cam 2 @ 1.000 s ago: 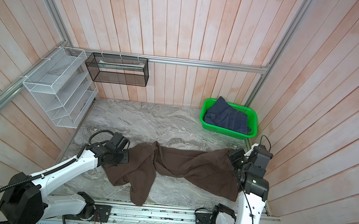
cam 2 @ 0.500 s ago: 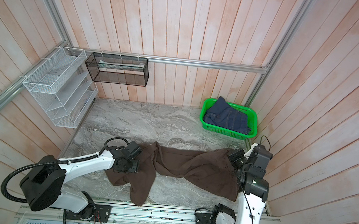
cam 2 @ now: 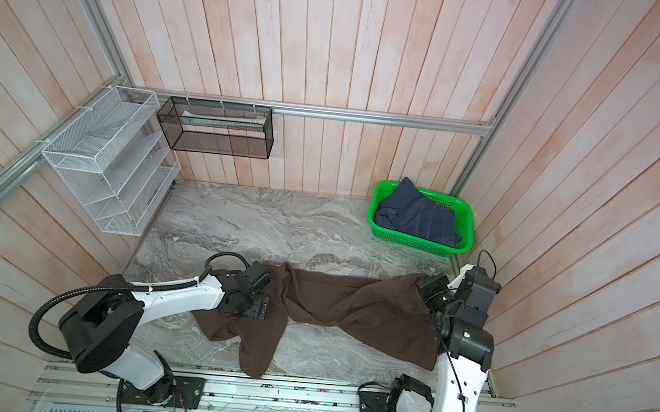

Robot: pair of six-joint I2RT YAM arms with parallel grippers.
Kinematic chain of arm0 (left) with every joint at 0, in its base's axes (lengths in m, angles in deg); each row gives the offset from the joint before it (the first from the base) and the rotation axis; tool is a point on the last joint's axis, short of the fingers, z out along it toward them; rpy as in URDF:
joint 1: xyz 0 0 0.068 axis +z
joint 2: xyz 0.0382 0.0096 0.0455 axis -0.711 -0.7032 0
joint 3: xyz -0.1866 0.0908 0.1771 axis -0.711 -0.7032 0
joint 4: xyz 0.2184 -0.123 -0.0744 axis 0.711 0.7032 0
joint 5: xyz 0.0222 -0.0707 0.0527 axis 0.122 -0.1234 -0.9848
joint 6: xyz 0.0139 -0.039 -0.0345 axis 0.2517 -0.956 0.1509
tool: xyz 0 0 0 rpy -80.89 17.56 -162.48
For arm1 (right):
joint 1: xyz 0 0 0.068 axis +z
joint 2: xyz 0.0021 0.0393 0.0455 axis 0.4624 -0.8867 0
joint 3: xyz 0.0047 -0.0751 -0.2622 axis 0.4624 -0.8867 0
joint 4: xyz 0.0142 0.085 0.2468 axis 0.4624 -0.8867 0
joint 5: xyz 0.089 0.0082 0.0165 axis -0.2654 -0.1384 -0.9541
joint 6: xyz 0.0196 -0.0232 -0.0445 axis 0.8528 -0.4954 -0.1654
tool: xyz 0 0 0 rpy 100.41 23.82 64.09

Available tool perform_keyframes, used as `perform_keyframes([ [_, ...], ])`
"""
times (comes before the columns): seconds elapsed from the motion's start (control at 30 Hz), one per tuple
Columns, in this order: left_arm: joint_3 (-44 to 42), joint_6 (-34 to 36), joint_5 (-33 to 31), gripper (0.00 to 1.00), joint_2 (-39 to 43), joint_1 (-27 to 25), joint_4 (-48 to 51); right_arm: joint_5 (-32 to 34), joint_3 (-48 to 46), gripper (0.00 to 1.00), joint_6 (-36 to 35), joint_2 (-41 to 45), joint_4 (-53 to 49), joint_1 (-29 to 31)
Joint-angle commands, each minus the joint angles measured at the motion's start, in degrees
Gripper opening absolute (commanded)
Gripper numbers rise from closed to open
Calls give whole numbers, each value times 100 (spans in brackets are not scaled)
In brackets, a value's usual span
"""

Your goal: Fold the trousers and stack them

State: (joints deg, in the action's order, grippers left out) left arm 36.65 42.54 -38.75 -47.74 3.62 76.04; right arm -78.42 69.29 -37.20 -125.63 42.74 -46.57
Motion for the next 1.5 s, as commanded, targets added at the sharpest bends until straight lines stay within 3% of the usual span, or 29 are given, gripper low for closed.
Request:
perform_keyframes([
  [0.0, 130, -30, -166, 86, -203, -25, -178, -41, -12, 0, -30, 53, 157, -31],
  [0.13, 211, -66, -589, 67, -199, 71, -20, -43, 10, 0, -58, 71, 120, -33],
  [0.3, 301, -51, -1210, 16, 314, 241, 299, -85, 126, 0, -57, 114, 36, -33],
  [0.37, 318, -33, -1407, 0, 693, 372, 460, -114, 228, 0, -59, 139, -43, -31],
  [0.73, 1350, -814, -3269, 0, 4207, 469, 2727, -72, 1409, 0, 114, 320, -725, 32],
  [0.87, 2257, -823, -3753, 0, 4553, 469, 3499, -126, 2205, 0, 467, 328, -910, 43],
  [0.97, 2910, -620, -4057, 0, 4515, 477, 3784, 296, 3020, 0, 537, 261, -1118, 40],
  [1.1, 3078, 259, -4356, 0, 4260, 540, 3239, 964, 3151, 0, 588, 41, -1113, 42],
  [1.17, 2880, 740, -4191, 0, 3983, 758, 2695, 929, 2699, 0, 645, -167, -841, 42],
  [1.23, 2581, 1151, -3612, 0, 3653, 1262, 2075, 853, 2122, 0, 731, -403, -452, 48],
  [1.37, 1853, 1500, -1748, 0, 2915, 2398, 938, 828, 1131, 0, 744, -944, 268, 43],
  [1.47, 1656, 1600, -1350, 0, 2224, 2526, 469, 961, 656, 0, 696, -1259, 662, 43],
])
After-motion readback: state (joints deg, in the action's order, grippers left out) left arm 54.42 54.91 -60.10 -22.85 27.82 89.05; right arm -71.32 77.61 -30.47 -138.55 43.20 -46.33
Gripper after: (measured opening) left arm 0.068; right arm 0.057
